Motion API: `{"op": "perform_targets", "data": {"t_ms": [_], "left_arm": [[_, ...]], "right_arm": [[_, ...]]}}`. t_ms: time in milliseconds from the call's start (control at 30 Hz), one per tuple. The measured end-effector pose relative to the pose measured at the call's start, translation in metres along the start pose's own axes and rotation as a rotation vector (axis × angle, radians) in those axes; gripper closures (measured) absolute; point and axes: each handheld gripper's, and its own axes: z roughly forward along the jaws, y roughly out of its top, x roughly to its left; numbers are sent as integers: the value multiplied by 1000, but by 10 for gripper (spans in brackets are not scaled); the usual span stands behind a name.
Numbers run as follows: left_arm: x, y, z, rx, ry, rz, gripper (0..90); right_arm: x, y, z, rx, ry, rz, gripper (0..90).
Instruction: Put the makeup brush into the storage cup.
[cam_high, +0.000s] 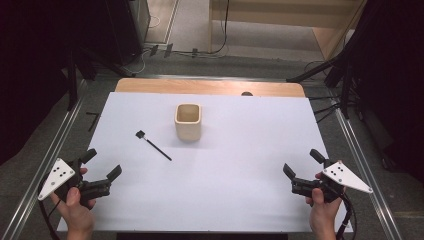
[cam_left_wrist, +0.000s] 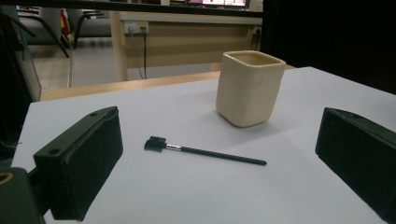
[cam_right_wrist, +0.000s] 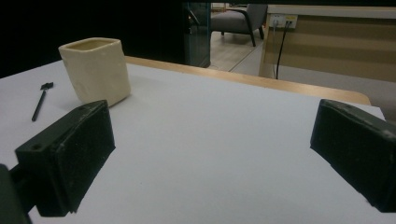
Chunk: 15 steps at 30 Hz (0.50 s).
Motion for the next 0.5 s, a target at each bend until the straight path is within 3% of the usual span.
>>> {"op": "perform_targets", "data": {"t_ms": [233,333,500], "left_arm": [[-2,0,1,4,-3,4,13],[-2,3,0,-10,-2,-35,13],[-7,8,2,-4,-2,-17,13]], "right_arm": [[1,0,0,-2,5,3,6],[3,-1,1,5,10,-3,6],[5,1,1,0,5,-9,23]]}}
